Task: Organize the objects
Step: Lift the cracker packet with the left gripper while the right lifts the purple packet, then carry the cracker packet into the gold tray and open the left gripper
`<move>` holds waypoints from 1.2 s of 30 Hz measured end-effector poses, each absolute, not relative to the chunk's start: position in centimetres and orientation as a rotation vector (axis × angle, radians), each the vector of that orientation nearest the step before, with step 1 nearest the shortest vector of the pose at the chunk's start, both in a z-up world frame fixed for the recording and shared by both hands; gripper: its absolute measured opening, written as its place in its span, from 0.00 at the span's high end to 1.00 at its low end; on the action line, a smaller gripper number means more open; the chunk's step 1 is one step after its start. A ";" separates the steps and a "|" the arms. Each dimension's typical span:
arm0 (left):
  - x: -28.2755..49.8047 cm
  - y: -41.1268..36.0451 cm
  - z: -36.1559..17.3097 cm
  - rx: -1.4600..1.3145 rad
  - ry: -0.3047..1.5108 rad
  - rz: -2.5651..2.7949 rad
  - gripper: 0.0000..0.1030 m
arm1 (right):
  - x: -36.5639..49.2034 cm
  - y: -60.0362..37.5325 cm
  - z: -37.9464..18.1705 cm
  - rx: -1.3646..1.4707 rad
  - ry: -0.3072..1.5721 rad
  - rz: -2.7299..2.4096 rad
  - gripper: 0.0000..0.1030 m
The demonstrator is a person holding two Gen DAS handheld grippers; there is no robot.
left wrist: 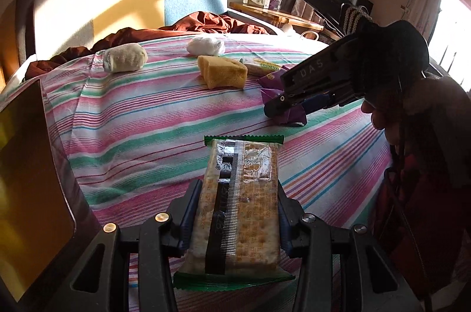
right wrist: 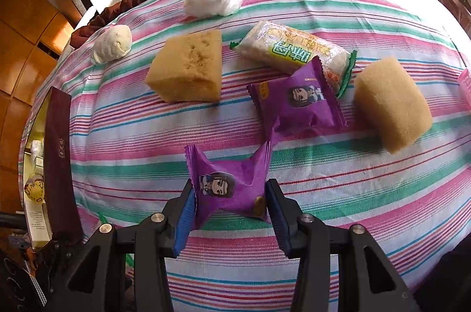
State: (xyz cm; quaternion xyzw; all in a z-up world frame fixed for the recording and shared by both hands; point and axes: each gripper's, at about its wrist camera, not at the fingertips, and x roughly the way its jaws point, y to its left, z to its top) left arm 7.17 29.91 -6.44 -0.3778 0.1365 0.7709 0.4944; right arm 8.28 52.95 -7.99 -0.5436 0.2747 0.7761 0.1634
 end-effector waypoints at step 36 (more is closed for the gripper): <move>-16.8 11.2 -2.7 -1.244 -0.080 2.507 0.44 | 7.5 51.9 -7.8 -1.590 0.708 2.238 0.54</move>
